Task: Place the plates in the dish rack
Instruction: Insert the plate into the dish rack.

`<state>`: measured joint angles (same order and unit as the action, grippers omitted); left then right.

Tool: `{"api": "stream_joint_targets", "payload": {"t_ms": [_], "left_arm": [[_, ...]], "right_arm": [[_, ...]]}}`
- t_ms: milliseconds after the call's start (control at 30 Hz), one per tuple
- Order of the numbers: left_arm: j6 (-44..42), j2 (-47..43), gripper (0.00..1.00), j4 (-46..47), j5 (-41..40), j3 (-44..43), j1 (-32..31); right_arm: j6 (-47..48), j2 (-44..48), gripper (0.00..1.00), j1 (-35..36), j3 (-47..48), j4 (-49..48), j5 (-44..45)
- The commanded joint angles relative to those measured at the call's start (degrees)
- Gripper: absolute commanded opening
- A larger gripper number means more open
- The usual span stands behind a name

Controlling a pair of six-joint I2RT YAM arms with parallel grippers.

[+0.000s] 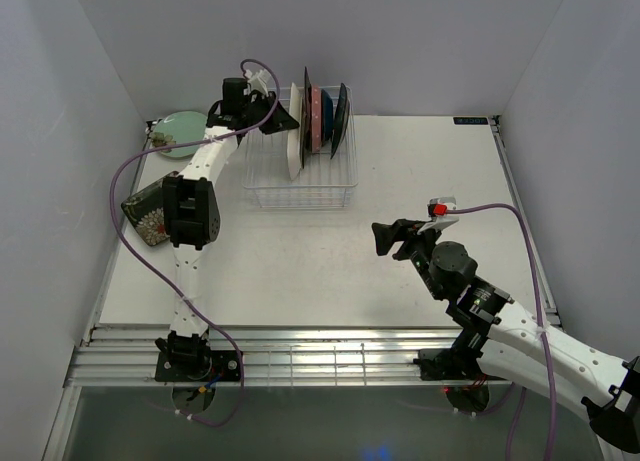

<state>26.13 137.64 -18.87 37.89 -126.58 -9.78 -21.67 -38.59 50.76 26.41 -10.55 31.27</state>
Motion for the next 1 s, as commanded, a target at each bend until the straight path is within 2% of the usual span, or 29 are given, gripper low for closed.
{"api": "stream_joint_targets", "payload": {"t_ms": [0, 67, 233, 600, 833, 867, 967], "left_arm": [[0.58, -2.65, 0.00, 14.30, 5.52, -5.51, 0.29], [4.09, -1.86, 0.00, 16.23, 6.75, -6.65, 0.81], [5.86, 0.78, 0.00, 16.23, 6.94, -9.47, 0.90], [6.21, 4.12, 0.00, 14.48, 6.41, -10.79, 0.99], [5.86, 5.70, 0.00, 9.92, 4.47, -11.76, 0.99], [5.86, 5.71, 0.05, 9.65, 4.47, -11.32, 0.99], [6.21, 5.79, 0.30, 9.73, 5.00, -10.79, 0.99]], "right_arm": [[-0.04, 0.36, 0.80, 0.21, 0.57, -2.90, -0.07], [-0.04, 0.27, 0.80, 0.21, 0.57, -2.99, -0.15], [-0.04, 0.01, 0.80, 0.21, 0.57, -3.08, -0.50], [-0.04, -0.35, 0.80, 0.21, 0.48, -3.52, -1.12], [0.05, -0.87, 0.80, 0.21, 0.39, -3.87, -1.29], [0.05, -0.96, 0.80, 0.21, 0.39, -4.04, -1.30], [0.05, -1.14, 0.80, 0.21, 0.39, -4.13, -1.47]]}}
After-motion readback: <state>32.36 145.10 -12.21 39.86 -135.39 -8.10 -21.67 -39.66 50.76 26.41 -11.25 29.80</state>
